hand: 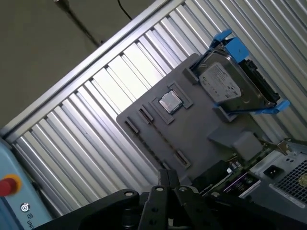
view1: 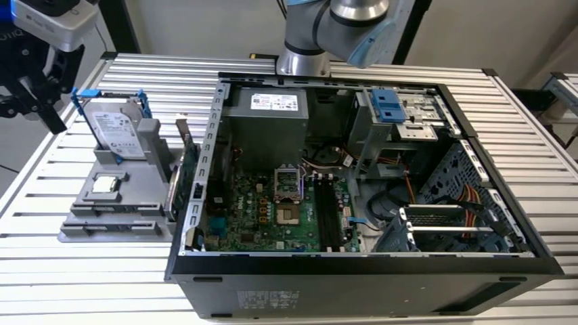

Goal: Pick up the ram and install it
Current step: 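Pick up the ram and move it above insertion slot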

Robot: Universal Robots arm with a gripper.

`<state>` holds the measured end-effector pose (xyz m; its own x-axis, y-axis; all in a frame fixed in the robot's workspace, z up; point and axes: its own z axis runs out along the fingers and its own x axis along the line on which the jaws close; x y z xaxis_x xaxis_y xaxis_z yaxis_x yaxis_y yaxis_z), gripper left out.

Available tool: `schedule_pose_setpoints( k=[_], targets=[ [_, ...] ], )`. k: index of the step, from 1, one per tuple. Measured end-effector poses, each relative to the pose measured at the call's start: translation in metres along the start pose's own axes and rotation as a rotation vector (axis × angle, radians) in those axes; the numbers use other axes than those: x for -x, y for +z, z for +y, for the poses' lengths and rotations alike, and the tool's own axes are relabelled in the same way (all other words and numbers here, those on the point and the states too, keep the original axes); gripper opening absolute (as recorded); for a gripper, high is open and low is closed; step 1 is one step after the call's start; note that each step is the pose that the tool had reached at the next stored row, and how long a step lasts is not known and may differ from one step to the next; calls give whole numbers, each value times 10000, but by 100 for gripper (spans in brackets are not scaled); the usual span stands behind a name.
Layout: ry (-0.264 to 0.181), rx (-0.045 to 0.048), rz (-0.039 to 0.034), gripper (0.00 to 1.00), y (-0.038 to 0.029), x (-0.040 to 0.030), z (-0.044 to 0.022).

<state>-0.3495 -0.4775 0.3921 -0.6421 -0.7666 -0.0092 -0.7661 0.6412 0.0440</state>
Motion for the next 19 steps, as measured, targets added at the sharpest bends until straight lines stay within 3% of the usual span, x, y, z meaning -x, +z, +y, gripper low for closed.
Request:
schedule_pose_setpoints(
  k=[19],
  targets=[
    [-1470, 14, 65, 0, 0, 0, 0]
  ],
)
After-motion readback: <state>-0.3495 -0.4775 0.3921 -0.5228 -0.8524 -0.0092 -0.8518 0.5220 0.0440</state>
